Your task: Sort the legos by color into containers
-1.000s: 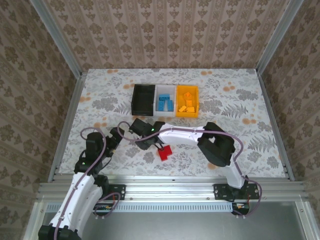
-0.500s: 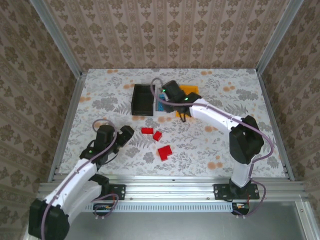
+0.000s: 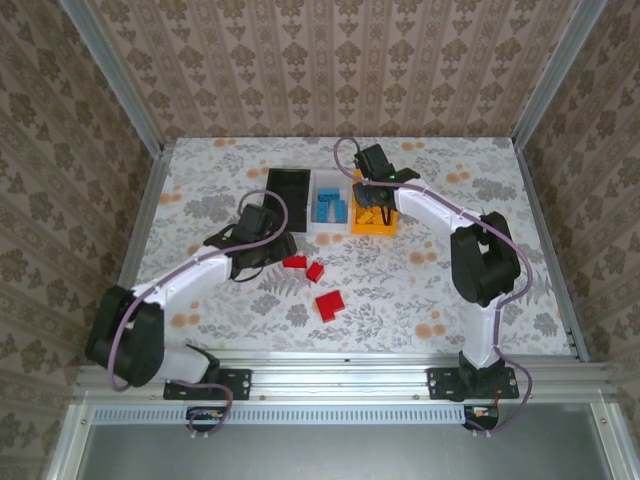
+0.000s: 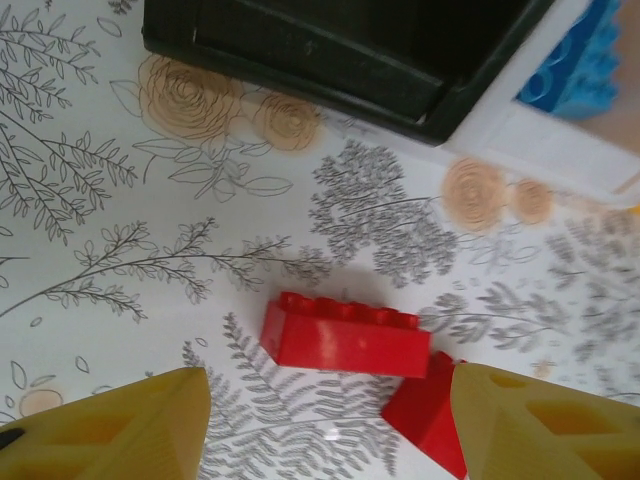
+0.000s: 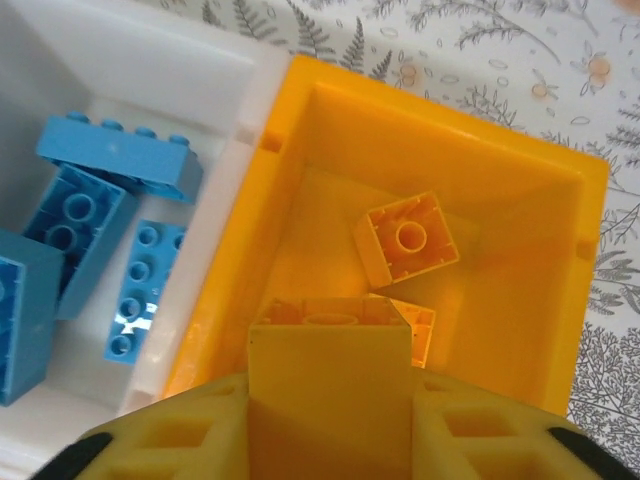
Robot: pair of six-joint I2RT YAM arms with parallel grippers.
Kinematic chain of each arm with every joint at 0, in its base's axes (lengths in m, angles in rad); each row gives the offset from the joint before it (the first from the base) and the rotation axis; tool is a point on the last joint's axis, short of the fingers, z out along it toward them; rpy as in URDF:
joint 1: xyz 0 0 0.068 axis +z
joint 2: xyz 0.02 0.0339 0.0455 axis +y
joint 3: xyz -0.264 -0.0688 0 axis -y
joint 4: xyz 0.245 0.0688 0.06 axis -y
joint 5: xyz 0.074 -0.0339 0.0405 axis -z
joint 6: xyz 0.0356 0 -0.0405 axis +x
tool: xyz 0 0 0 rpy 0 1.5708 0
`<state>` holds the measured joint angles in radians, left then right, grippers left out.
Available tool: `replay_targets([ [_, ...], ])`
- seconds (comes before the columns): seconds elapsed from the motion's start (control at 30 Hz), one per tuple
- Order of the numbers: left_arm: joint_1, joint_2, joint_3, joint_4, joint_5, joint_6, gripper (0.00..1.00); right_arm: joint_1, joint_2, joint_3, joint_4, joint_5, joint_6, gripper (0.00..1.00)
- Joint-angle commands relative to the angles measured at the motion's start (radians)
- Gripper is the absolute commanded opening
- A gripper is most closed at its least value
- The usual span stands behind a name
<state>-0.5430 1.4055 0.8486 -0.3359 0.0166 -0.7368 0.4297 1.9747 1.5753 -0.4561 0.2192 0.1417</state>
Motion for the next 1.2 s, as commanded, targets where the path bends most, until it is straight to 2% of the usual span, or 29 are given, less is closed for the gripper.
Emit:
replay_targets([
  [0.0,-0.014,0.064,0.066,-0.082,-0.047,0.094,0.66,-0.026,0.031,0.042,-0.016,-0.031,0.016,0.41],
  [0.17,-0.04,0.178,0.163,-0.14,-0.063,0.127,0.72,-0.028,-0.003,0.005,0.008,-0.039,0.01,0.54],
  [0.33,-0.081,0.231,0.208,-0.164,-0.1,0.133,0.8,-0.034,-0.015,0.017,-0.006,-0.035,0.0,0.59],
  [0.6,-0.133,0.277,0.222,-0.207,-0.179,0.115,0.96,0.008,-0.189,-0.157,0.077,-0.069,0.05,0.67],
  [0.7,-0.135,0.3,0.225,-0.195,-0.182,0.107,0.95,0.038,-0.258,-0.225,0.098,-0.068,0.054,0.68],
  [0.8,-0.135,0.325,0.236,-0.176,-0.173,0.103,0.87,0.063,-0.303,-0.264,0.094,-0.057,0.048,0.68],
  [1.0,-0.136,0.357,0.254,-0.184,-0.178,0.1,0.8,0.087,-0.371,-0.314,0.097,-0.055,0.044,0.68],
  [1.17,-0.139,0.361,0.238,-0.184,-0.167,0.103,0.77,0.093,-0.393,-0.326,0.104,-0.055,0.043,0.67],
])
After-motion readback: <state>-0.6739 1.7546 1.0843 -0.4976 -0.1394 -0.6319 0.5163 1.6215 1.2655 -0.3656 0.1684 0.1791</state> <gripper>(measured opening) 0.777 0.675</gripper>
